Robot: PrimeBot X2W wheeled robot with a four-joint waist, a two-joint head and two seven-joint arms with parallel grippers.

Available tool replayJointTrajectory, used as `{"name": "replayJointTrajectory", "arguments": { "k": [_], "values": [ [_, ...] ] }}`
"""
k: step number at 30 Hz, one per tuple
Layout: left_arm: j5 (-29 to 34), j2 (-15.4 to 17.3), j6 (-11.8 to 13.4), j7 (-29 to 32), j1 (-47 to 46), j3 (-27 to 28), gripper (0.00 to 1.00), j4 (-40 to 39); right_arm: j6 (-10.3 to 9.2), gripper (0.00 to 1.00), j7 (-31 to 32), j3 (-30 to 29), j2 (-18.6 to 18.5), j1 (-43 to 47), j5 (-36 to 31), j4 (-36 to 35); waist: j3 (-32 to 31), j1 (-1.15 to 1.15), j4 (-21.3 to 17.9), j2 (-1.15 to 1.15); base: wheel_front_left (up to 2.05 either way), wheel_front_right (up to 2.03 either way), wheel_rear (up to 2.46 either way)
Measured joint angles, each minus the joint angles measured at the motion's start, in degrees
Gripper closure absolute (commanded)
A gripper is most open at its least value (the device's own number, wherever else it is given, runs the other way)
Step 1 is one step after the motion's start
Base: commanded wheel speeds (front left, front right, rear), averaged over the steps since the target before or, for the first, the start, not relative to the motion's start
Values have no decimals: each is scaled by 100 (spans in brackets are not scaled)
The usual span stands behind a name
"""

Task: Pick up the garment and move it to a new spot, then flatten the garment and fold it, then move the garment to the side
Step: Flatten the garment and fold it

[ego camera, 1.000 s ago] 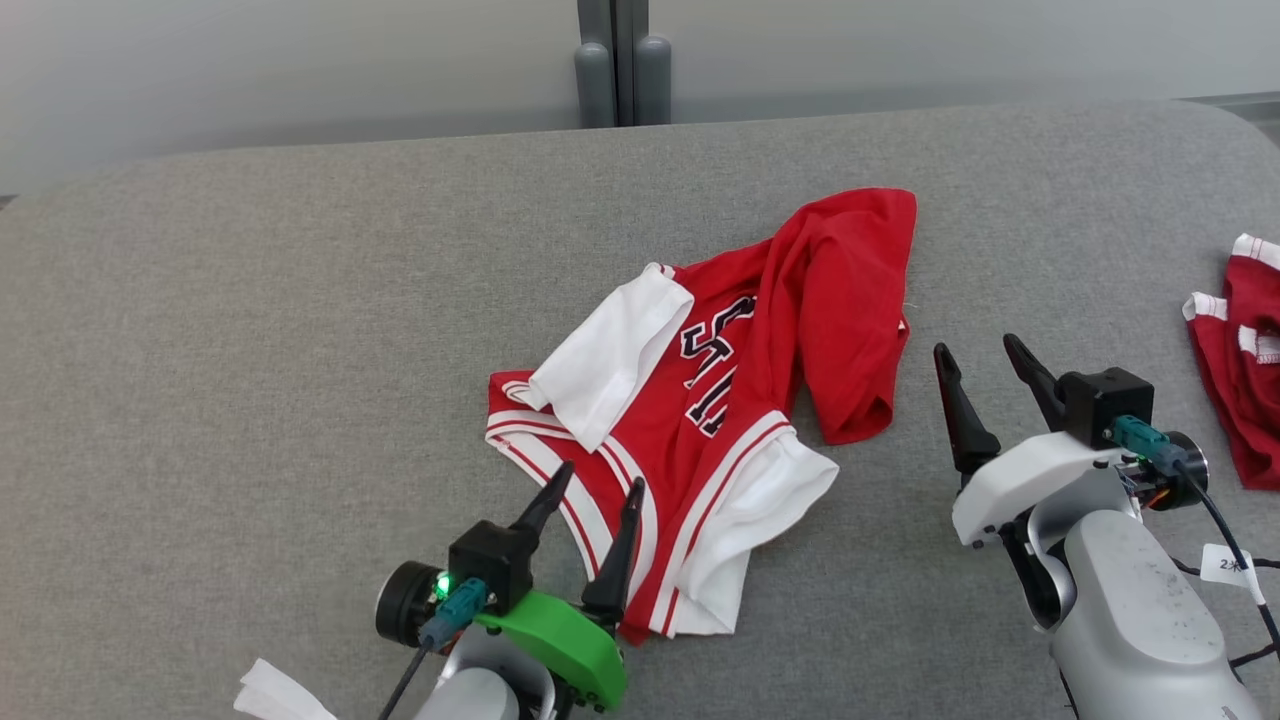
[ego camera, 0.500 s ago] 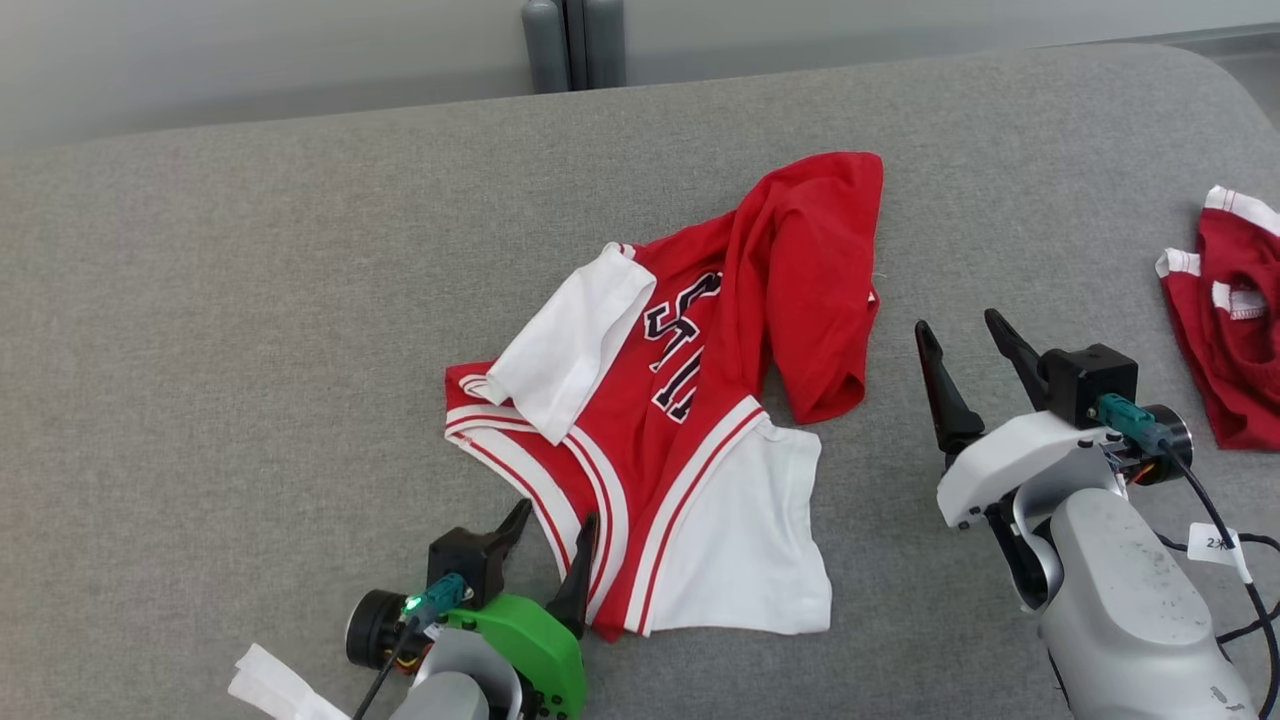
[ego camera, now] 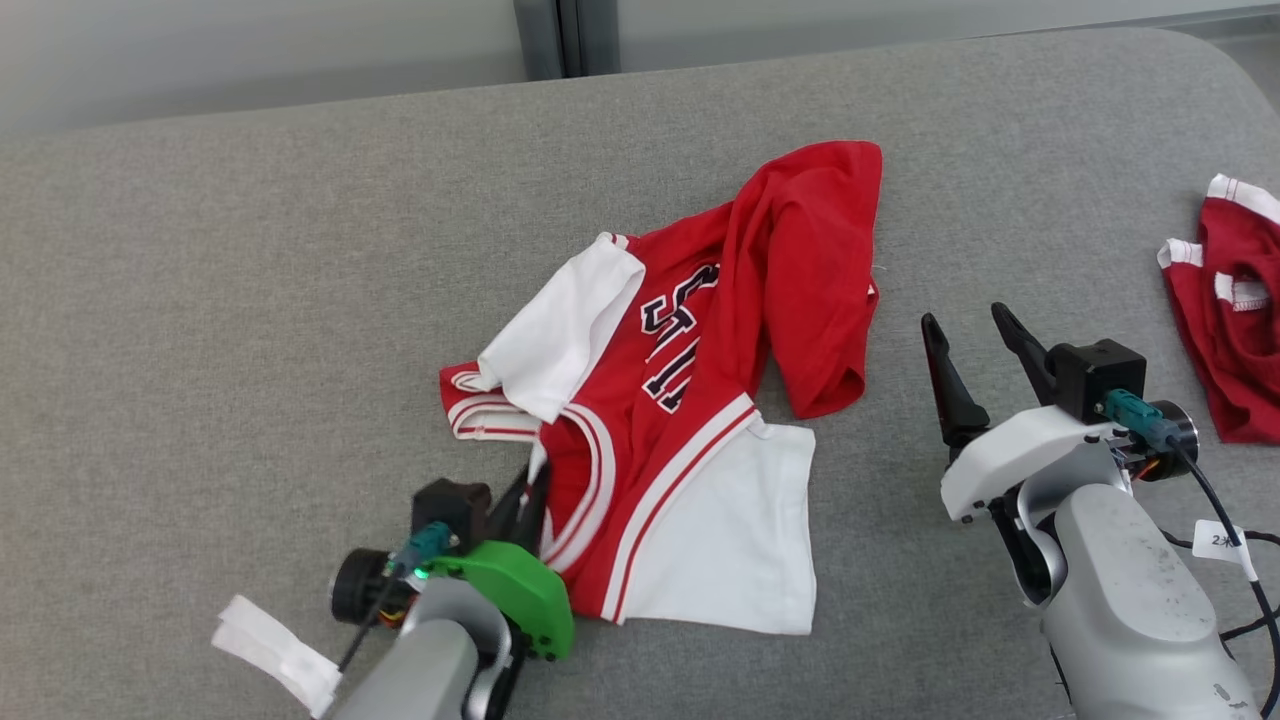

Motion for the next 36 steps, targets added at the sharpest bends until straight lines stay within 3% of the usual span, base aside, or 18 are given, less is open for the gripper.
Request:
{"name": "replayJointTrajectory", "arguments": {
  "k": [6,16,17,18,26,36],
  "values": [
    [253,442,243,5,-249,878,100,-476,0,0,0,41,38,19,0,-53,46,0,9,0,0,0,0],
    [809,1167,307,5,-1176,1621,100,-249,0,0,0,347,131,32,104,-131,265,0,-110,0,0,0,0],
    [833,1191,354,5,-1271,1706,73,-230,0,0,0,381,135,33,119,-138,286,0,-127,0,0,0,0],
    [871,1226,377,5,-1341,1755,0,-193,0,0,0,420,140,33,134,-148,301,0,-143,0,0,0,0],
    [1060,905,552,5,-1139,2180,0,-408,0,0,0,895,160,250,337,-342,294,0,-185,0,0,0,0],
    [1327,319,363,5,-83,2802,0,-1143,0,0,0,1591,155,560,519,-438,191,0,37,0,0,0,0]
  ]
}}
